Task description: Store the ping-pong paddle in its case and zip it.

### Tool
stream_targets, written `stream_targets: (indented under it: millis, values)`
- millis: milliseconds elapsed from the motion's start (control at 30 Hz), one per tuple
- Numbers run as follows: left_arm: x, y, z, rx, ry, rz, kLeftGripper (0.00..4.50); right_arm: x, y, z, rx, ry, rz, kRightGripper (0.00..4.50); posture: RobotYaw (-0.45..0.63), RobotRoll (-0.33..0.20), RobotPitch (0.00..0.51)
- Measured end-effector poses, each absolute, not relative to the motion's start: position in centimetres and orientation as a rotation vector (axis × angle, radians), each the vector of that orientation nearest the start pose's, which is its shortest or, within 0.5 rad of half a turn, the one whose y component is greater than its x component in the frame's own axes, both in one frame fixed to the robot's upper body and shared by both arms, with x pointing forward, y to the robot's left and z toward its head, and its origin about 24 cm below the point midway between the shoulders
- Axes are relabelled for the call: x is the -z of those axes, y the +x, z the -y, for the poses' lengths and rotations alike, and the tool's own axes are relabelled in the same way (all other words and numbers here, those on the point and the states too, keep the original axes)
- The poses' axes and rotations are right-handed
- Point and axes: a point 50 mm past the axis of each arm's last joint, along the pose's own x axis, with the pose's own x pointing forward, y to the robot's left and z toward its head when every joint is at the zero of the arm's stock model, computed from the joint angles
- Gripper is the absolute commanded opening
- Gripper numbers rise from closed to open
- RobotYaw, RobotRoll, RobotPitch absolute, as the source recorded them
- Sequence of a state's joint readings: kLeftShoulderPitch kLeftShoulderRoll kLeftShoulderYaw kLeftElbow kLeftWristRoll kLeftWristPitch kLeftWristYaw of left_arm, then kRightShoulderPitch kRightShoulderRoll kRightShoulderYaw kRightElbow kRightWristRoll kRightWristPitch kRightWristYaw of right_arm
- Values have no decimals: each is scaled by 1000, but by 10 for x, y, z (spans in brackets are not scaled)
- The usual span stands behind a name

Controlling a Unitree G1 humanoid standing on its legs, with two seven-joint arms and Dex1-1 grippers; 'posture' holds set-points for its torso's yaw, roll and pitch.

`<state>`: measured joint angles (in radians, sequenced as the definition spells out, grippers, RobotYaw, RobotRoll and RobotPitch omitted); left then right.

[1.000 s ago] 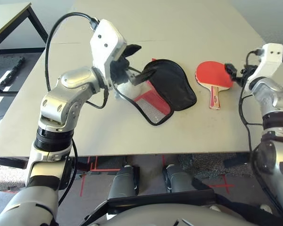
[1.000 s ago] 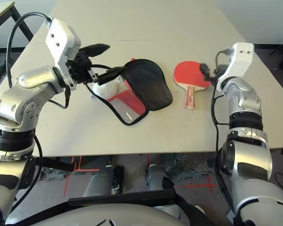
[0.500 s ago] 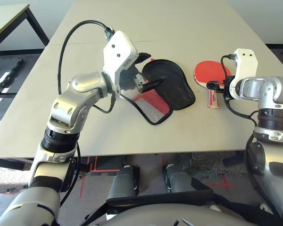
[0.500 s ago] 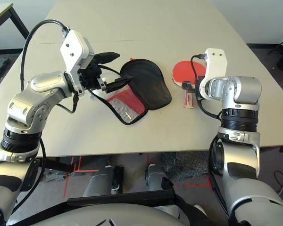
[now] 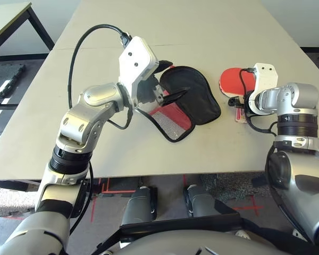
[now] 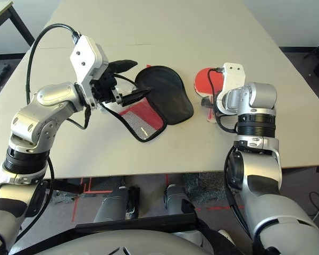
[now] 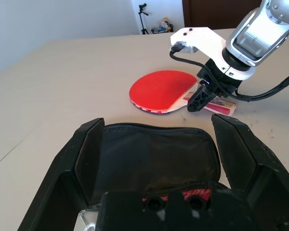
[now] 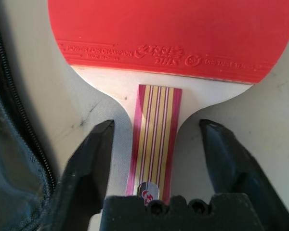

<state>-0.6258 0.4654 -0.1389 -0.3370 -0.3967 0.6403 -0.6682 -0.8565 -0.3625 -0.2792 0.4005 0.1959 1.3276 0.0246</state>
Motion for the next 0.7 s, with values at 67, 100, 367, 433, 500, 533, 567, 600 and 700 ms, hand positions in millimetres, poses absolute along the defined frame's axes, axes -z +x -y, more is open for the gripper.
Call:
stream_targets:
  millis: [67,100,367,433,500,533,567,600,700]
  values:
    - [-217,286,-103,1017,291,143,4500,-132,350,224,106,115,-806,2063,-27,0,159]
    - [-217,286,-103,1017,289,142,4500,-133,351,223,105,117,-804,1723,-27,0,159]
    - [-215,286,-103,1014,285,138,4500,-139,347,220,105,92,-749,1264,-25,0,160]
    - [-214,286,-103,1013,285,136,4500,-142,347,217,96,74,-716,1264,-22,0,160]
    - [-214,286,-103,1012,285,134,4500,-147,348,209,75,60,-675,1263,-20,0,161]
    - [-214,286,-103,1012,285,134,4500,-151,348,204,61,54,-646,1243,-18,0,160]
    - [-214,286,-103,1012,285,134,4500,-155,349,199,38,54,-616,1227,-15,0,160]
    - [-214,286,-103,1012,285,134,4500,-159,349,194,20,51,-590,1224,-14,0,161]
    - [-212,286,-103,1011,284,130,4500,-168,348,178,-44,28,-535,1224,-5,0,161]
